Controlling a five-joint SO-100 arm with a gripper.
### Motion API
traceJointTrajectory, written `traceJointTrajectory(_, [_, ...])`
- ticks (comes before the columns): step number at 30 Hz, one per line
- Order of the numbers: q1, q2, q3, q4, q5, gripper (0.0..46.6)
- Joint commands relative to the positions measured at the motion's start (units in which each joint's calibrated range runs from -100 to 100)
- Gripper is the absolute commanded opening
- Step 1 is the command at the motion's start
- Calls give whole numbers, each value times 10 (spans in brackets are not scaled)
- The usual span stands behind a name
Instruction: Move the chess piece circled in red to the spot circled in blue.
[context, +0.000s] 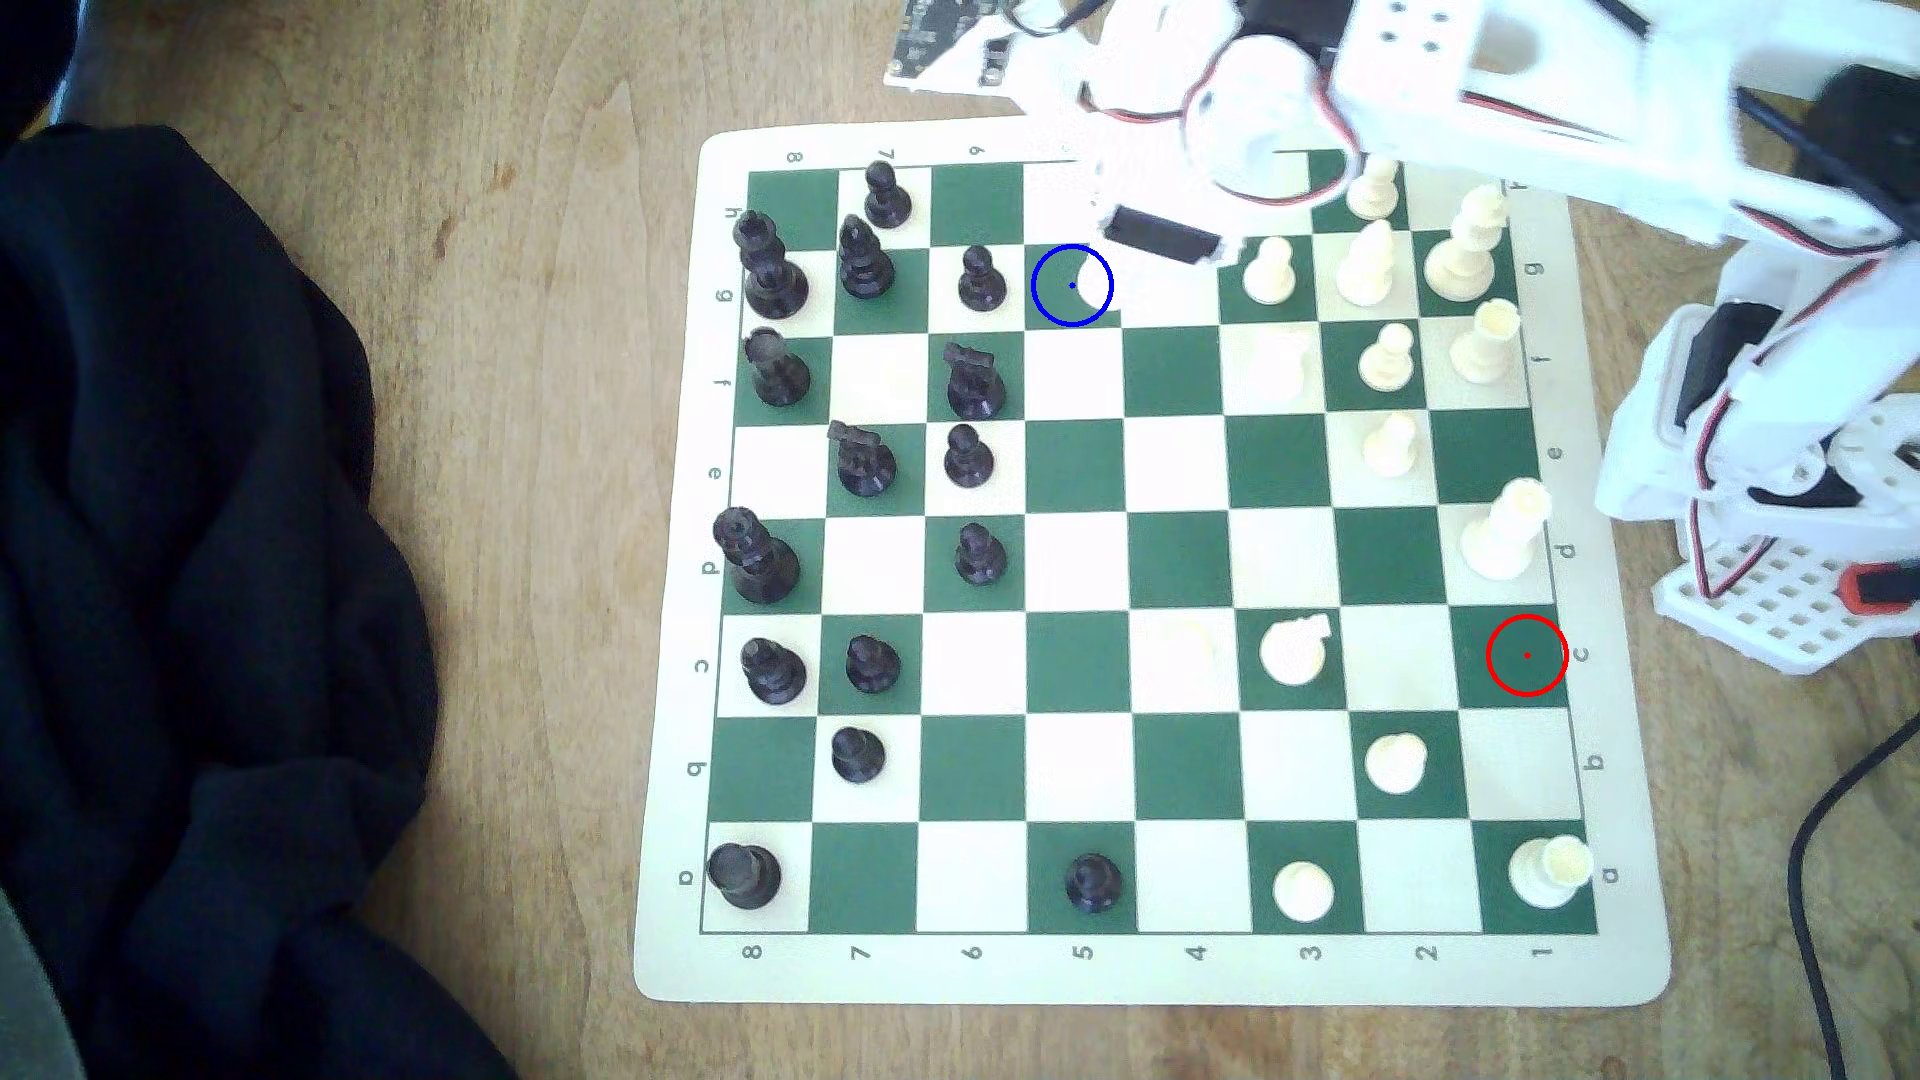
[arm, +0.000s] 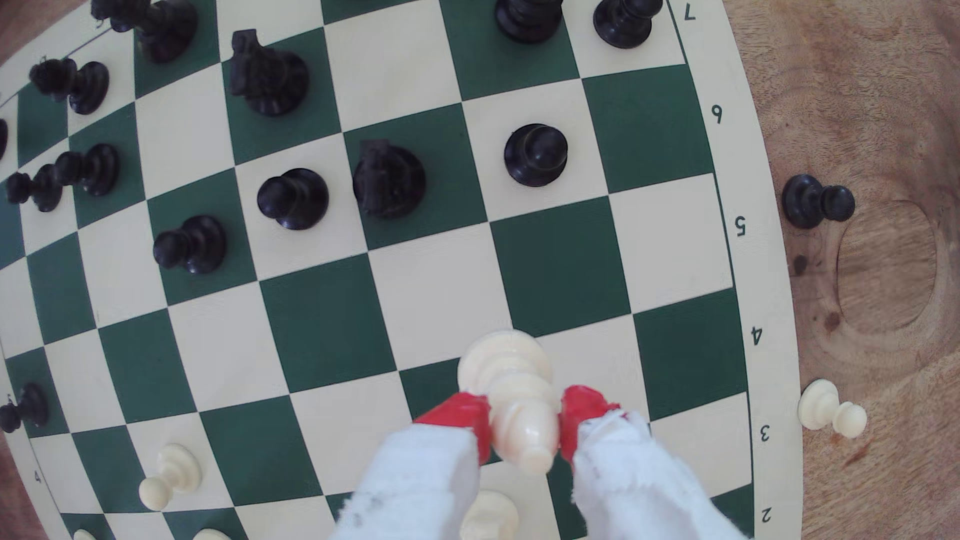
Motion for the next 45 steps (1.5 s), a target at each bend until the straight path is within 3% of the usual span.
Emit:
traceJointTrajectory(1, [16,24,-55,-26,5,5])
traceJointTrajectory(32, [36,164,-65,-123,17,10])
traceJointTrajectory(33, [36,165,-63,-123,17,59])
traceJointTrajectory(38, [35,149,-63,-119,17,152])
traceJointTrajectory(45, [39,94,-59,-58,17,220])
